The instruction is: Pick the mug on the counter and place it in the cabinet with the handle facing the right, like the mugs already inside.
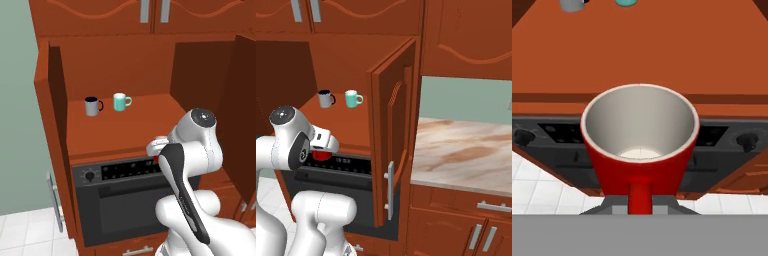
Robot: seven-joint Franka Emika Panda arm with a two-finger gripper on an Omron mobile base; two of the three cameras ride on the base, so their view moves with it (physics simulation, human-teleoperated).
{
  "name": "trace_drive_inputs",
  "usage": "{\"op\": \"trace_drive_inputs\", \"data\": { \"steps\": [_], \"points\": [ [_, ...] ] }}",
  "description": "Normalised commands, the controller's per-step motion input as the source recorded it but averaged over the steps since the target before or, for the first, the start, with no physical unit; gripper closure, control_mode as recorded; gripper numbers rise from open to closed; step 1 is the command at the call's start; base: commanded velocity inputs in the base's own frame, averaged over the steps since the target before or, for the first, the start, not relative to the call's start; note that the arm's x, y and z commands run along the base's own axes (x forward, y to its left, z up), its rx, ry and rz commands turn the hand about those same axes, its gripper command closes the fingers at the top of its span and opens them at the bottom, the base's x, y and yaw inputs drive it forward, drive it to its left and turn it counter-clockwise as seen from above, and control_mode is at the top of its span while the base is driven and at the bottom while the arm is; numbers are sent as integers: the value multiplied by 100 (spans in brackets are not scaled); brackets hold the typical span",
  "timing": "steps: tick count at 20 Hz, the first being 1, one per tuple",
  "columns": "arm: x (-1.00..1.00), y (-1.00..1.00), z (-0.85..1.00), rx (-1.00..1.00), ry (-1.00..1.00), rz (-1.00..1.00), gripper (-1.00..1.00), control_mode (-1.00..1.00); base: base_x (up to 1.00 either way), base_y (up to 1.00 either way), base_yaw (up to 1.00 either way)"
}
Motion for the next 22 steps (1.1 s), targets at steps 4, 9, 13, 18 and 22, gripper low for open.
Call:
{"op": "trace_drive_inputs", "data": {
  "steps": [4,9,13,18,22],
  "points": [
    [0,0,0,0,0,0,100,100,29,12,0],
    [0,0,0,0,0,0,100,100,30,11,0],
    [0,0,0,0,0,0,100,100,31,10,0],
    [0,0,0,0,0,0,100,100,24,8,0],
    [0,0,0,0,0,0,100,100,19,3,0]
  ]
}}
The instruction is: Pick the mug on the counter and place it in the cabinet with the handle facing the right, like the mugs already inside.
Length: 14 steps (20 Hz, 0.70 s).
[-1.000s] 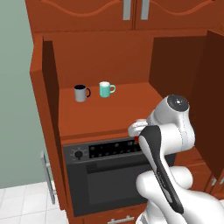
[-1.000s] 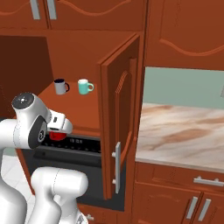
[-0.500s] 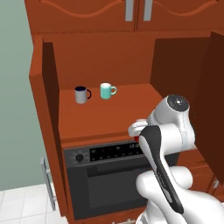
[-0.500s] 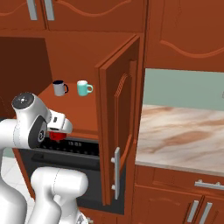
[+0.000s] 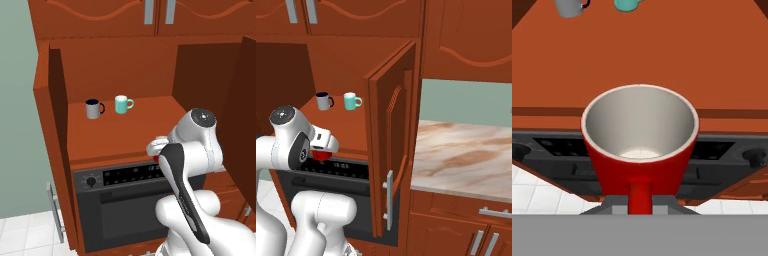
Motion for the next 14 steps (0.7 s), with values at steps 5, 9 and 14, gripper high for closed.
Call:
{"op": "trace_drive_inputs", "data": {
  "steps": [5,9,14],
  "points": [
    [0,0,0,0,0,0,100,100,16,4,0],
    [6,1,-2,0,0,0,100,-100,0,0,0],
    [0,0,0,-1,0,0,100,-100,0,0,0]
  ]
}}
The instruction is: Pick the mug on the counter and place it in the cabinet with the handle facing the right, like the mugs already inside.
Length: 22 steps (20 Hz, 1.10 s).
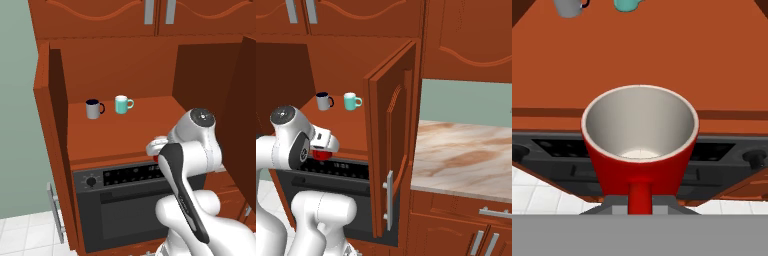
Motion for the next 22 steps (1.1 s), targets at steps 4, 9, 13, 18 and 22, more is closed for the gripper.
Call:
{"op": "trace_drive_inputs", "data": {
  "steps": [4,9,13,18,22],
  "points": [
    [0,0,0,-3,0,0,100,-100,0,0,0],
    [0,0,4,-4,-3,0,100,-100,0,0,0],
    [0,0,12,-2,-4,0,100,-100,0,0,0],
    [0,0,10,-1,-3,0,100,-100,0,0,0],
    [0,0,5,-1,-2,0,100,-100,0,0,0]
  ]
}}
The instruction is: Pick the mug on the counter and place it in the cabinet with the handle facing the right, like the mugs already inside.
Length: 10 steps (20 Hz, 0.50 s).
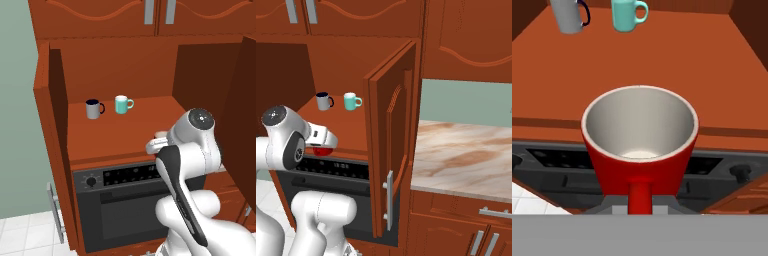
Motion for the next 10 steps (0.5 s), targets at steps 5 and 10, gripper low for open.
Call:
{"op": "trace_drive_inputs", "data": {
  "steps": [5,10],
  "points": [
    [0,0,1,-1,-2,0,100,-100,0,0,0],
    [0,0,0,0,-1,1,100,-100,0,0,0]
  ]
}}
